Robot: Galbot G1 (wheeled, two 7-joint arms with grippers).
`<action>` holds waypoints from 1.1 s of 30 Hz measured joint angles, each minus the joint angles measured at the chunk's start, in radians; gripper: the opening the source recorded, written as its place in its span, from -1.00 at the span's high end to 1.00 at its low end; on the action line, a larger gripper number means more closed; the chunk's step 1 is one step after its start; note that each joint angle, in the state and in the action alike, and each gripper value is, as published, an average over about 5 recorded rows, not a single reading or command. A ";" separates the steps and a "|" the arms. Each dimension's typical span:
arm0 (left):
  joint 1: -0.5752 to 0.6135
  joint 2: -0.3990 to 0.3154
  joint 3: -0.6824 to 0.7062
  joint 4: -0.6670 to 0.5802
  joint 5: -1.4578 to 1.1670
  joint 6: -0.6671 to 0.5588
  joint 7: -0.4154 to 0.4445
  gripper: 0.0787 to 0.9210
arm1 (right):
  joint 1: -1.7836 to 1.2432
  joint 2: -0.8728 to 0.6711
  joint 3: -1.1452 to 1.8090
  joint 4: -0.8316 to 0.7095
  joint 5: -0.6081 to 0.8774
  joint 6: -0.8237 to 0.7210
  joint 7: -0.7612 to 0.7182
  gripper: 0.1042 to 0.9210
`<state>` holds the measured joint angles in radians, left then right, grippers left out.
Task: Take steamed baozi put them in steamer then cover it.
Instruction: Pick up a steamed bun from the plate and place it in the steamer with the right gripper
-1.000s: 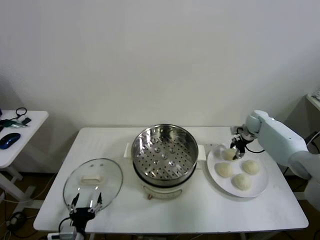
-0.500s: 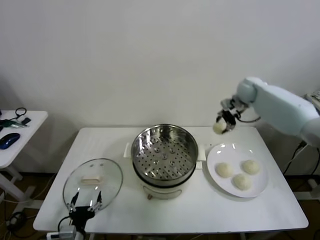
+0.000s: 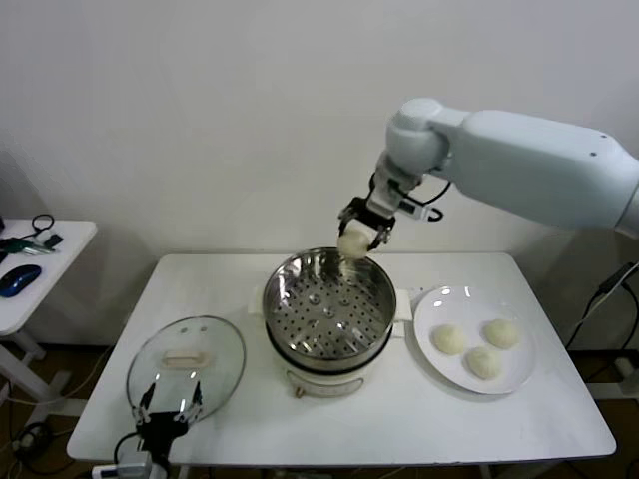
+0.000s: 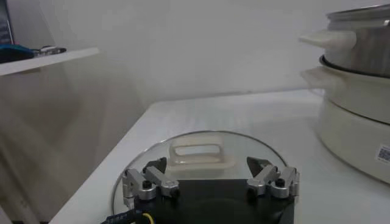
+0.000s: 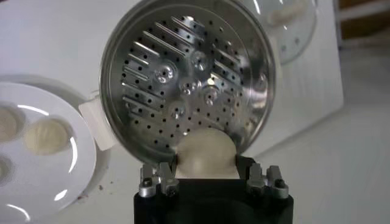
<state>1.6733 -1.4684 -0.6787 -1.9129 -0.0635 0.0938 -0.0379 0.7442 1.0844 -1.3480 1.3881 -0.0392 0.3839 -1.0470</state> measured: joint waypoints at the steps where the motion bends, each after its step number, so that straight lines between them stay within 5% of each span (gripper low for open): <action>1: 0.000 -0.001 0.000 0.000 0.001 0.000 -0.001 -0.77 | -0.015 0.008 0.001 -0.006 -0.022 0.011 0.009 -0.32; 14: -0.004 -0.009 0.001 0.022 0.013 -0.009 -0.011 -0.77 | -0.221 0.140 0.069 -0.192 -0.243 0.113 0.089 -0.32; 27: 0.005 -0.014 -0.001 0.023 0.009 -0.019 -0.018 -0.77 | -0.280 0.216 0.069 -0.321 -0.258 0.139 0.067 -0.33; 33: 0.009 -0.014 0.001 0.026 0.010 -0.020 -0.018 -0.77 | -0.275 0.218 0.055 -0.339 -0.215 0.142 0.052 -0.62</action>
<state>1.6822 -1.4825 -0.6772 -1.8869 -0.0537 0.0736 -0.0559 0.4690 1.3028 -1.2930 1.0489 -0.2541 0.5264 -0.9948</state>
